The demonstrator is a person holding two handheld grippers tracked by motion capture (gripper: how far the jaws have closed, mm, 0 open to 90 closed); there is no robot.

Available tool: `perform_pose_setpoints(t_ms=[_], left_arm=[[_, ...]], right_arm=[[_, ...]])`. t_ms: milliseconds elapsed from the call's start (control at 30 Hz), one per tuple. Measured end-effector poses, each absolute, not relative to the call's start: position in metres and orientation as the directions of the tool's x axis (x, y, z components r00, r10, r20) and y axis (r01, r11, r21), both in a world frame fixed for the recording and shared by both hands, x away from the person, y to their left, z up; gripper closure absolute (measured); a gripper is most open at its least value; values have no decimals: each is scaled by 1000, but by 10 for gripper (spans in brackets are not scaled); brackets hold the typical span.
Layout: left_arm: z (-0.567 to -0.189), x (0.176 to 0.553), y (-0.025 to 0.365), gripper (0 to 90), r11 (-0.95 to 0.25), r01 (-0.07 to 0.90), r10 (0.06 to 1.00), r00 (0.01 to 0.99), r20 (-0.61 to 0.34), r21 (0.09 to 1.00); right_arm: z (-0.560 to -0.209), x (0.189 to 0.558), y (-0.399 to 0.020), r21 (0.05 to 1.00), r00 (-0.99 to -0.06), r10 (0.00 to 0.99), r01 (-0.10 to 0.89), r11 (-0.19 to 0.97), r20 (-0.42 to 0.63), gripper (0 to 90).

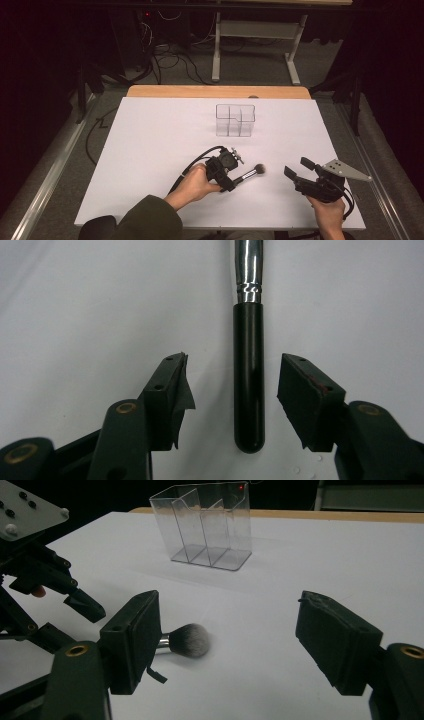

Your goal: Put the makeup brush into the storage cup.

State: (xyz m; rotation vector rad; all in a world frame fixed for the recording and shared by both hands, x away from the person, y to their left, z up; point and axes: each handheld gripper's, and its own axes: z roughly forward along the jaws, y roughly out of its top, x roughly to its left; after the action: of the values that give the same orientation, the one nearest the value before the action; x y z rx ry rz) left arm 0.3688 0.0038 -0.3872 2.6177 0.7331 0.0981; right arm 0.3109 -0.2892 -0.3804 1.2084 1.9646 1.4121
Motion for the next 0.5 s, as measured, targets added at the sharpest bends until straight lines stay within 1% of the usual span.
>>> perform_pose_setpoints(t_ms=[500], left_arm=[[-398,370,-2,533,-784,489,504,861,-66,383]], right_arm=[[-381,311,-289,910,-529,837,402,102,140,280]])
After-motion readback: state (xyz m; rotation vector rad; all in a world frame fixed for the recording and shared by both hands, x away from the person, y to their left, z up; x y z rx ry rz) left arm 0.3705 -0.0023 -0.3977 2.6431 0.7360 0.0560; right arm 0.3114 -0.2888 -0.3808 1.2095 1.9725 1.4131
